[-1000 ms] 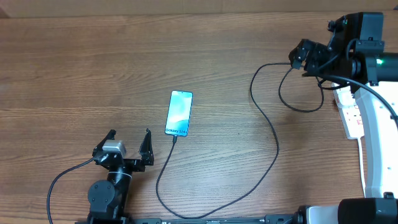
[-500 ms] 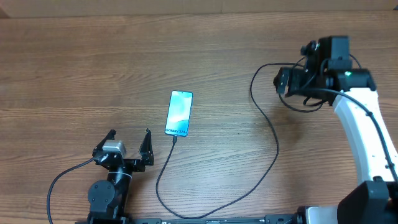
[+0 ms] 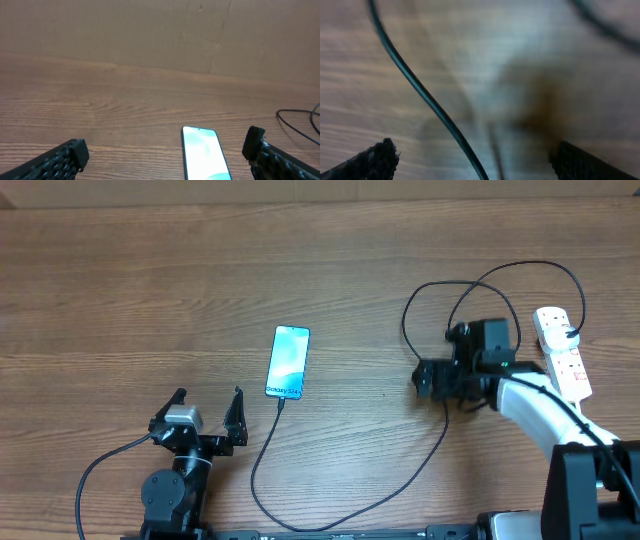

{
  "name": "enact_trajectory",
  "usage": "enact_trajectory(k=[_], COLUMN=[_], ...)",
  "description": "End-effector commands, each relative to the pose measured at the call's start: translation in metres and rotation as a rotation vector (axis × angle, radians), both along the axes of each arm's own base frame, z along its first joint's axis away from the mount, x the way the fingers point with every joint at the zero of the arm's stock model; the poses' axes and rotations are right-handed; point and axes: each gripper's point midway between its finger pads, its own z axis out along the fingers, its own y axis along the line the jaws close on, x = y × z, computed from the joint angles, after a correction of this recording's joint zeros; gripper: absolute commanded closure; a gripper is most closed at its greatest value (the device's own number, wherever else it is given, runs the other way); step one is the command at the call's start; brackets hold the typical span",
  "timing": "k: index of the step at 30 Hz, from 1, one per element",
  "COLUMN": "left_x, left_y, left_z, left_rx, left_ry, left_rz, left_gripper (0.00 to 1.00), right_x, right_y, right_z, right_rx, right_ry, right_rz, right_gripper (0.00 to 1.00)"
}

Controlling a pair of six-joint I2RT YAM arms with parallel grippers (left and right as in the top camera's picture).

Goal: Plug charger to phone and switch on socket

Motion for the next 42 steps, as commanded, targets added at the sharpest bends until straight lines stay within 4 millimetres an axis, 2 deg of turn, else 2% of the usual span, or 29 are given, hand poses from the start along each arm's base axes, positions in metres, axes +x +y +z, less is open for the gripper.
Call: enact_trajectory(k=[1,7,10,14,21,27,42], left_x=[0.000,0.000,0.000,0.000,0.000,0.000,0.000], left_y=[0.002,0.002,0.002,0.002,0.002,0.002,0.002], left_z=[0.001,0.001,0.001,0.001,0.001,0.001,0.001], left_rx=[0.018,0.018,0.018,0.018,0.018,0.018,0.018], left_ry=[-0.009,-0.009,-0.009,-0.009,-0.009,-0.009,-0.009], left_rz=[0.006,0.006,0.006,0.006,0.006,0.006,0.006], left_gripper=[0.00,0.00,0.00,0.00,0.00,0.01,0.01], right_x=[-0.002,0.018,0.021,0.009,-0.009,-0.033,-0.055], right_y=[-0.007,-0.006,-0.006,-0.006,-0.007,-0.008,-0.008], right_z=[-0.002,0.012,0.011,-0.001,-0.002,-0.013,-0.007], right_rx=[-0.039,-0.031,-0.028,-0.027,-0.019,-0.015,0.028], right_ry=[-0.005,-0.116,-0.159,-0.191,-0.301,-0.358,-0.487], right_rz=[-0.024,-0.026,-0.027,-0.027,-0.029,-0.031,-0.066], right_gripper=[0.00,0.00,0.00,0.00,0.00,0.00,0.00])
